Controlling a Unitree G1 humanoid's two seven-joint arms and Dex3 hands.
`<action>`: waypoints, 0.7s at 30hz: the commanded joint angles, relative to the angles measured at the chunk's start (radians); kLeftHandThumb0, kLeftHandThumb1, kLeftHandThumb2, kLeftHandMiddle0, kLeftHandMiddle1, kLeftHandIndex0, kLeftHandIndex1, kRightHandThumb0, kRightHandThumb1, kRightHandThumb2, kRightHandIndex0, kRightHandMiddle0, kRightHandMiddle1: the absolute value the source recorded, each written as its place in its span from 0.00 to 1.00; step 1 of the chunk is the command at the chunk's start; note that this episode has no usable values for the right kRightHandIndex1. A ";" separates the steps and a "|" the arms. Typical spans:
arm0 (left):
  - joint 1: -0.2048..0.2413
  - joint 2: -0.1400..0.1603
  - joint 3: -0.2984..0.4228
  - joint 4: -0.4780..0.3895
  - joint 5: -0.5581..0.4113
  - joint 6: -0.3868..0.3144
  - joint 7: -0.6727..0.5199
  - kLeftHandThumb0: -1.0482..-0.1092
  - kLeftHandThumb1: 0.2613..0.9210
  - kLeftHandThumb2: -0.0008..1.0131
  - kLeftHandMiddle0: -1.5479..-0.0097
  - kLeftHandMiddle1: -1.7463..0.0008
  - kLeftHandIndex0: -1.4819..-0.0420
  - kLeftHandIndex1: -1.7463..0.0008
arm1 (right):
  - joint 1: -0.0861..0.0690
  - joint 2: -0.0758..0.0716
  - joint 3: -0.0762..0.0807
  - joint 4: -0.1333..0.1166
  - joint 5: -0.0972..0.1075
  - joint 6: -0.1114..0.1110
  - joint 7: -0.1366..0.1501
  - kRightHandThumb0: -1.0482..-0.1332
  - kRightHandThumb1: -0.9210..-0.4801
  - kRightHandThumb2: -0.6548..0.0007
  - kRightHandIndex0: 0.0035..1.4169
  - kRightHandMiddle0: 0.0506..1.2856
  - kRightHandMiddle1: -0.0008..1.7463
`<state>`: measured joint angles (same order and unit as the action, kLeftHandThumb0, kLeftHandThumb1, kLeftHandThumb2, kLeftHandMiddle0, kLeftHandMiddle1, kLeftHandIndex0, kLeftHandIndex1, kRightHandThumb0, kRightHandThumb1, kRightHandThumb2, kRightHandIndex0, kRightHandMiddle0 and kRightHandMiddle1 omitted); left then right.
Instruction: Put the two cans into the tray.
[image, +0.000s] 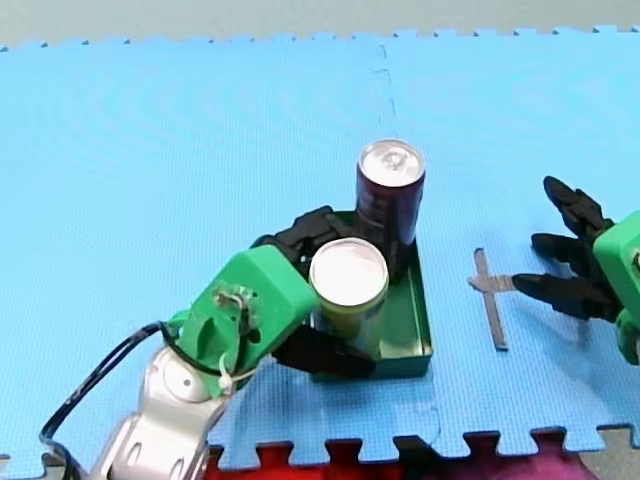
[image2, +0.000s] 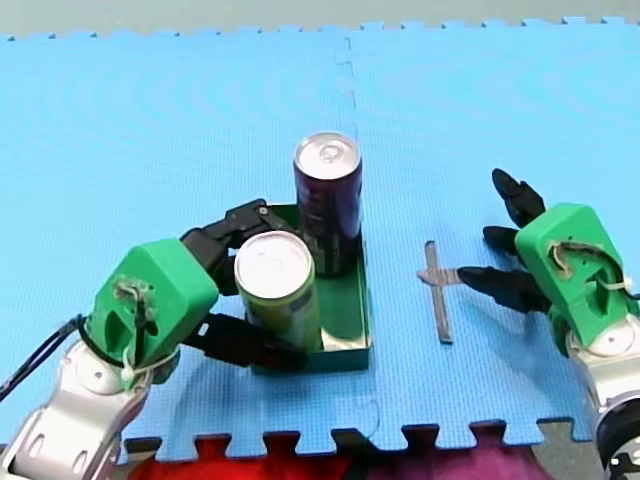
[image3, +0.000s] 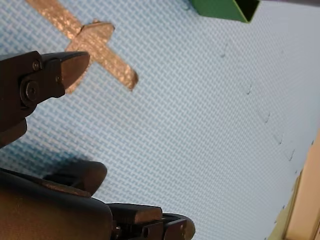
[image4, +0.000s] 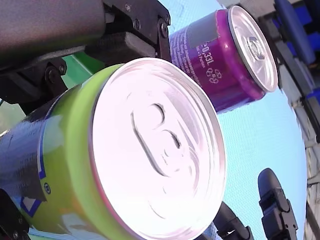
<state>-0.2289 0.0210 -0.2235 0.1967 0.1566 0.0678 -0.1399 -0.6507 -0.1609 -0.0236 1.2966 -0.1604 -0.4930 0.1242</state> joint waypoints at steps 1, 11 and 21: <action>0.008 0.007 -0.005 -0.004 0.013 -0.001 0.007 0.86 0.67 0.16 0.40 0.00 0.61 0.00 | 0.005 -0.007 -0.001 -0.001 0.003 -0.001 -0.001 0.11 0.13 1.00 0.18 0.06 0.00; 0.010 0.008 -0.006 0.022 0.022 -0.056 0.018 0.86 0.66 0.18 0.40 0.00 0.61 0.00 | 0.009 -0.004 -0.002 -0.001 0.006 0.004 0.000 0.12 0.14 1.00 0.18 0.06 0.00; 0.002 0.005 -0.003 0.056 0.026 -0.093 0.028 0.86 0.65 0.19 0.40 0.00 0.61 0.00 | 0.012 -0.003 -0.006 0.002 0.010 0.005 0.004 0.11 0.15 1.00 0.17 0.06 0.00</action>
<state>-0.2265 0.0224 -0.2262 0.2436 0.1772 -0.0251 -0.1155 -0.6446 -0.1597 -0.0266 1.2959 -0.1548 -0.4923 0.1269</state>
